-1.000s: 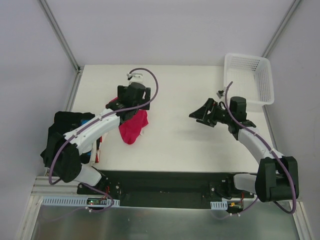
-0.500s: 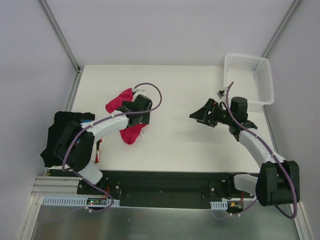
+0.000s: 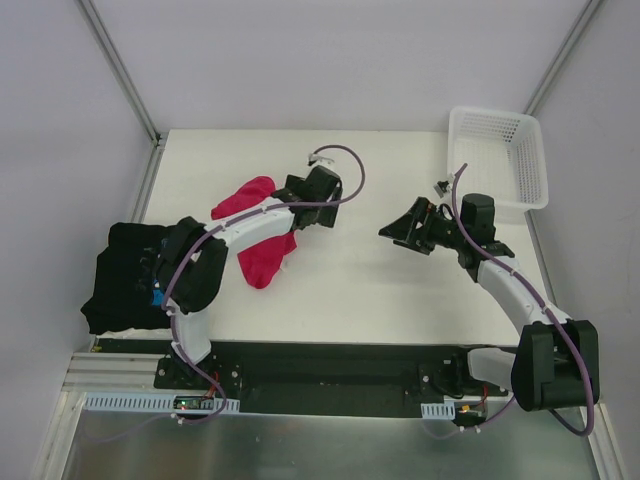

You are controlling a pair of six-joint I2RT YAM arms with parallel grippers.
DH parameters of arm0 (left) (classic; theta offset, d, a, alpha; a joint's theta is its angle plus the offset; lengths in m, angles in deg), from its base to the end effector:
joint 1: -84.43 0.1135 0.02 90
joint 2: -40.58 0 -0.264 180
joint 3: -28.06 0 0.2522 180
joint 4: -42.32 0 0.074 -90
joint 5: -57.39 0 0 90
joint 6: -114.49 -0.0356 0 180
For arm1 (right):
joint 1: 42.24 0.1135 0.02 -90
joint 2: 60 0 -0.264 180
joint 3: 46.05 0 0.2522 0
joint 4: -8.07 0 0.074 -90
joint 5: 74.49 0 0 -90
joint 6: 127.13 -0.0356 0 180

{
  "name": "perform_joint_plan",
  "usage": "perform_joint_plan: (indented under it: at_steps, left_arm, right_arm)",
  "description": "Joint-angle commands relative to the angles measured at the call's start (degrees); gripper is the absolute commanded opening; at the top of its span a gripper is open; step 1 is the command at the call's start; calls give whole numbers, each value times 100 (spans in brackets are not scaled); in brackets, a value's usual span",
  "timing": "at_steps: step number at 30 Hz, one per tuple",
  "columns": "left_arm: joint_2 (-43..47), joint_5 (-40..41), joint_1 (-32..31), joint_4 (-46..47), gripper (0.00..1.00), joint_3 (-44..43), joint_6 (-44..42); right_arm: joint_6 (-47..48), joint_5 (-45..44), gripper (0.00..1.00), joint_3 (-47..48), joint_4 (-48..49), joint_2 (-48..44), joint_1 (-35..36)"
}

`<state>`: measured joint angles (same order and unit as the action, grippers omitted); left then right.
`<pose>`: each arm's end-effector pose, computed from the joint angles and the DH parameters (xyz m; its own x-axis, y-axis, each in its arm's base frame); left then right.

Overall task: Fold and stack the t-shirts
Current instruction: Flatten out the tshirt

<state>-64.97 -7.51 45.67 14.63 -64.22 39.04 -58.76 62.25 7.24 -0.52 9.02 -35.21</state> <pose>0.3342 -0.2490 0.2403 -0.5744 0.1695 -0.8008 0.1786 0.9807 0.0794 0.2528 0.0573 0.2511 -0.6537 0.1739 -0.7365 -0.5396 0.5753 0.6147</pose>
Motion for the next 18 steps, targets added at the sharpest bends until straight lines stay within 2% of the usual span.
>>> perform_joint_plan:
  at_steps: [1,7,18]
  left_arm:
    - [-500,-41,-193,-188,91,-487,-487]
    - [-958,407,-18,-355,93,-796,-830]
    - [-1046,750,378,-768,94,-621,-541]
  right_arm:
    - [115,72,93,81,125,-20,-43]
    - [132,125,92,29,107,-55,-87]
    - [124,213,91,-59,107,-195,-290]
